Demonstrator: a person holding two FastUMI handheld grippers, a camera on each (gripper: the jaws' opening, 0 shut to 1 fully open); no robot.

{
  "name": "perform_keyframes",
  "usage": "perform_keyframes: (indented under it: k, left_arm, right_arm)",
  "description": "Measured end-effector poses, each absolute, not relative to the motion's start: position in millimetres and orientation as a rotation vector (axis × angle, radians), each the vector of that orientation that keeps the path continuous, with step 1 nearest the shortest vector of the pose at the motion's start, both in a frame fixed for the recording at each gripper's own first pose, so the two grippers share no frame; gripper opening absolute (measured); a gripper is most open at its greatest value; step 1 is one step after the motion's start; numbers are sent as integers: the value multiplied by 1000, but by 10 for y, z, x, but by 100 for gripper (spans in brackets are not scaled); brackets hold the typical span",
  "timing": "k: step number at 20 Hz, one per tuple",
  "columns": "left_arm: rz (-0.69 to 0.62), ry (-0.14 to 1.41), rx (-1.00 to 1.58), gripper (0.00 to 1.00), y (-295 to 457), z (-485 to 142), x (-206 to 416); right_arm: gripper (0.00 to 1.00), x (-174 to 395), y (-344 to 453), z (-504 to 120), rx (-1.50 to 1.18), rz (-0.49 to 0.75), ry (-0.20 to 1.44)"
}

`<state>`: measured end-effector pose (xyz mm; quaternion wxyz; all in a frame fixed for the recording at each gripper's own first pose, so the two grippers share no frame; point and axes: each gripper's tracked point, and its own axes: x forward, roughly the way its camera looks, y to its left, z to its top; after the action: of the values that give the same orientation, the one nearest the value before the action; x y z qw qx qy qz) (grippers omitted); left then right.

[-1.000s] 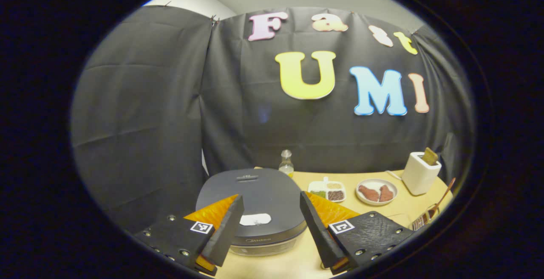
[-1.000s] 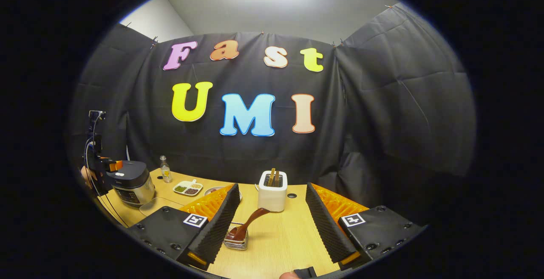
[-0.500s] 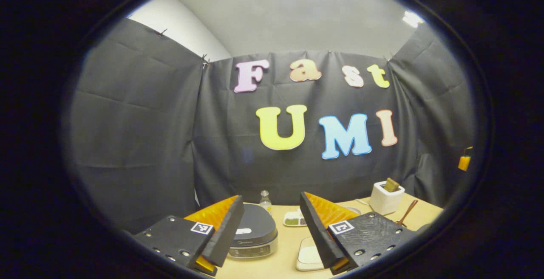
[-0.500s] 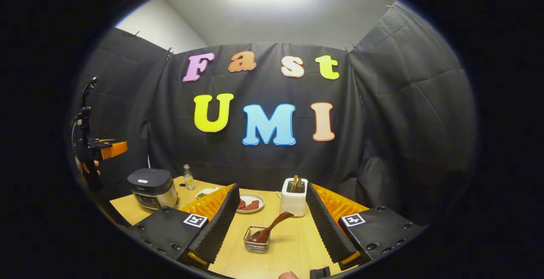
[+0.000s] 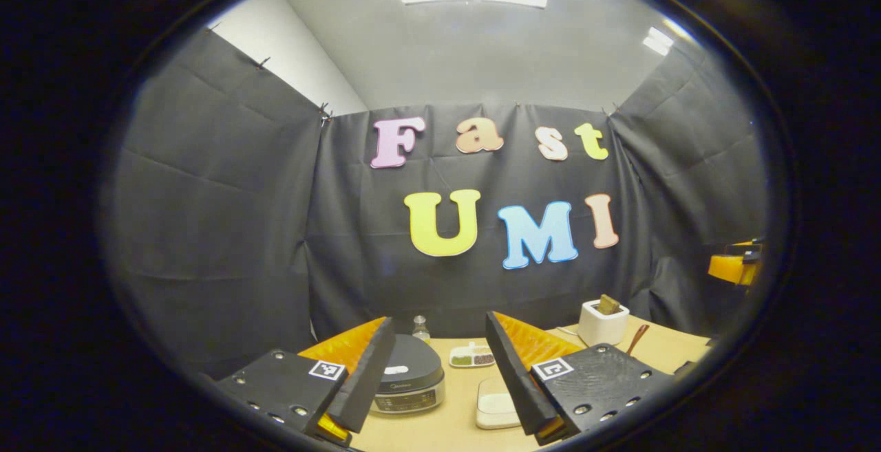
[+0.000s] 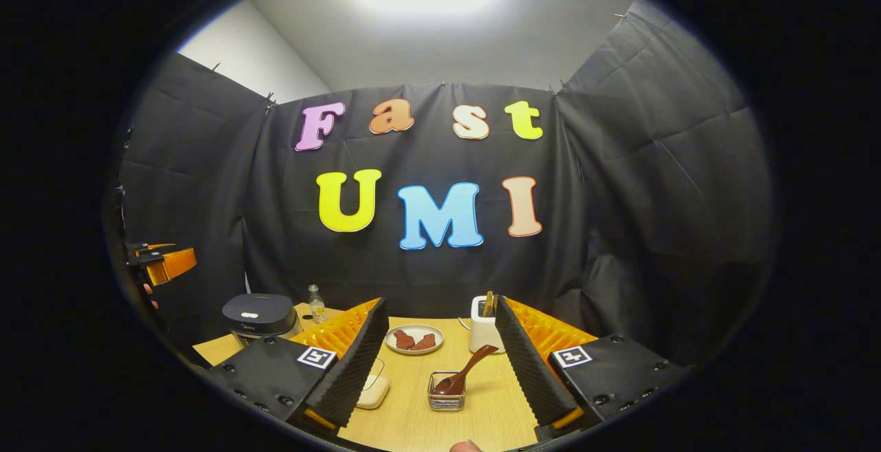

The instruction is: Close the left gripper, press the button to open the rice cooker; take a wooden spoon from the chopstick holder with the right hand, scoop a spoonful of rice and pour it into the rice cooker, then put the wooden spoon back into the chopstick holder.

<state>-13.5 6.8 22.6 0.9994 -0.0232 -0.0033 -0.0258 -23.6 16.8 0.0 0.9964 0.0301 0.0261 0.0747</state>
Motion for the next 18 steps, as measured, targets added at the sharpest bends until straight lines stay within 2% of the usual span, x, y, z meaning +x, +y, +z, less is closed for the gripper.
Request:
perform_keyframes:
  k: [3,4,5,18]
  left_arm:
    - [-47,-17,-44,83,150,251,-213]
    - [-51,-18,-43,82,162,249,-220]
    - [-53,-17,-43,83,157,258,-229]
    - [-66,-35,-44,83,55,349,-234]
  right_arm:
    - [98,-273,216,3,71,144,52]
    - [94,-286,231,19,71,144,48]
    - [98,-290,227,27,66,142,46]
    - [98,-245,164,49,56,132,37]
